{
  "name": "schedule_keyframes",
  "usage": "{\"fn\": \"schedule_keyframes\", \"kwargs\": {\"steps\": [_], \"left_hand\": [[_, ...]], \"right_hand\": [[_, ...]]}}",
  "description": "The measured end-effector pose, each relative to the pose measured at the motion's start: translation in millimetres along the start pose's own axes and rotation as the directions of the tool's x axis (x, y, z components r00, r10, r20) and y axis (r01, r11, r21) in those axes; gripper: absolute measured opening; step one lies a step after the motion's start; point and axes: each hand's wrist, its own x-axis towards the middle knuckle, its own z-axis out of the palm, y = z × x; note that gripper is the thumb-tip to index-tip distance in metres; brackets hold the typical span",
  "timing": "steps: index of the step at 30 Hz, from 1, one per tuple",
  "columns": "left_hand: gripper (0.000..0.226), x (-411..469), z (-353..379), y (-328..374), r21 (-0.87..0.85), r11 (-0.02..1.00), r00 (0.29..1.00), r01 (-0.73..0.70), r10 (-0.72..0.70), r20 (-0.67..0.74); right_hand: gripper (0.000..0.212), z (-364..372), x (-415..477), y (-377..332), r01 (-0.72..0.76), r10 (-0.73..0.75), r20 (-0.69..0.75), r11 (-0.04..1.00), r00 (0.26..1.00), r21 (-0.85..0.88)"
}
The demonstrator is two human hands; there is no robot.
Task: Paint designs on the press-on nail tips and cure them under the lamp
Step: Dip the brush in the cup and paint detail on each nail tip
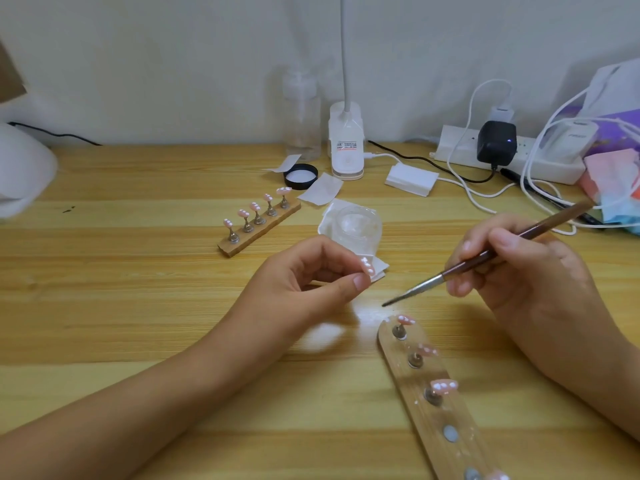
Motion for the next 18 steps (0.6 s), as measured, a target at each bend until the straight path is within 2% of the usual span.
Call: {"fn": "schedule_keyframes", "kwargs": {"steps": [3, 6, 8, 11, 14, 18], "left_hand": [[0.013, -3, 2, 4, 0.008, 0.999, 0.998, -0.053, 0.053, -0.021], [0.014, -15, 5, 11, 0.059, 0.964, 0.964, -0.258, 0.261, -0.047], [0.012, -25, 10, 16, 0.185, 0.881, 0.899, -0.436, 0.437, 0.037], [0.004, -36, 23, 20, 0.413, 0.690, 0.801, -0.595, 0.554, 0.228], [0.019, -42, 37, 16, 0.550, 0.532, 0.752, -0.643, 0.574, 0.325], [0.023, -41, 48, 9, 0.629, 0.409, 0.725, -0.661, 0.563, 0.396]], "right_hand": [[0.033, -3, 5, 0, -0.032, 0.042, -0.119, 0.996, 0.992, 0.084], [0.036, -6, 9, -1, -0.060, 0.094, -0.196, 0.983, 0.976, 0.173], [0.037, -8, 10, -2, -0.081, 0.134, -0.230, 0.971, 0.964, 0.226], [0.035, -9, 11, -2, -0.108, 0.177, -0.249, 0.958, 0.952, 0.268], [0.034, -9, 11, -2, -0.125, 0.188, -0.234, 0.957, 0.954, 0.262], [0.035, -9, 11, 0, -0.148, 0.194, -0.199, 0.963, 0.961, 0.224]]}}
